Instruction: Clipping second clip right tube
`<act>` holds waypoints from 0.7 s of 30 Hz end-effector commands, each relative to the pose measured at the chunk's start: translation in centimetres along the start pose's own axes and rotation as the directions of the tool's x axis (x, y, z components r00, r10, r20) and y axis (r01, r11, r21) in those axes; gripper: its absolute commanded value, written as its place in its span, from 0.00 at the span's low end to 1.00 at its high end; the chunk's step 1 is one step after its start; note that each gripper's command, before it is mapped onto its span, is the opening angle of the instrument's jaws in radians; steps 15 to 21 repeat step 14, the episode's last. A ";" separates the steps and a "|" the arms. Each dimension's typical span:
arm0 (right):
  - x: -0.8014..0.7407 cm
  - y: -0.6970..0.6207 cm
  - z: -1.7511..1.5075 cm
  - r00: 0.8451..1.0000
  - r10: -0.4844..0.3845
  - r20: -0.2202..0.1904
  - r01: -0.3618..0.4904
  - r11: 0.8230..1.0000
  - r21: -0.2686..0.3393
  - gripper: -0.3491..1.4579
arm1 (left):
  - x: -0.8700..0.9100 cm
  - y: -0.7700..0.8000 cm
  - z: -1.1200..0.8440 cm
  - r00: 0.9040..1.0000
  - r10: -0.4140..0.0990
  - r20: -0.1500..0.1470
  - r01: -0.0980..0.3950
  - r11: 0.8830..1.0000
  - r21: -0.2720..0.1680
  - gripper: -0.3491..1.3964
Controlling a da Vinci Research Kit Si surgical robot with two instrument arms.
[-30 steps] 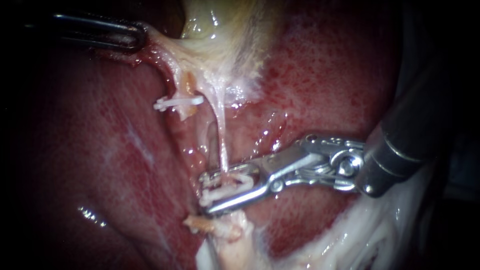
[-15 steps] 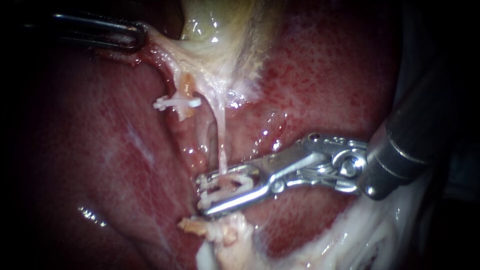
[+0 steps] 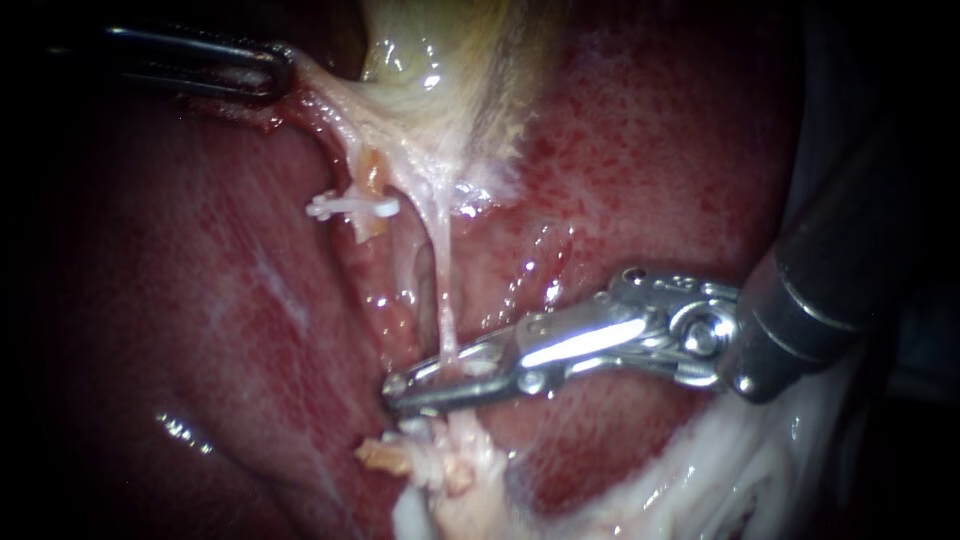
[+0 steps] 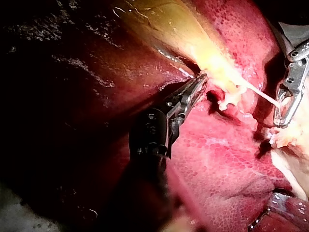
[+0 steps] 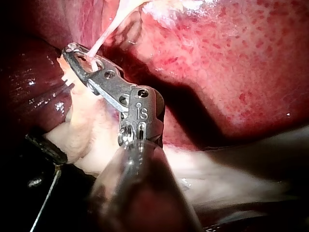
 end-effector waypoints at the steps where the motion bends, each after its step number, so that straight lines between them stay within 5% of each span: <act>1: 0.00 -0.01 0.00 1.000 0.001 -0.001 -0.001 1.000 -0.001 0.00 | 0.00 0.00 0.01 1.000 0.000 0.000 0.000 1.000 0.000 0.00; 21: 0.00 0.02 -0.01 1.000 0.000 0.001 0.000 1.000 0.002 0.00 | 0.00 -0.01 0.01 1.000 0.000 -0.001 0.000 1.000 0.003 0.00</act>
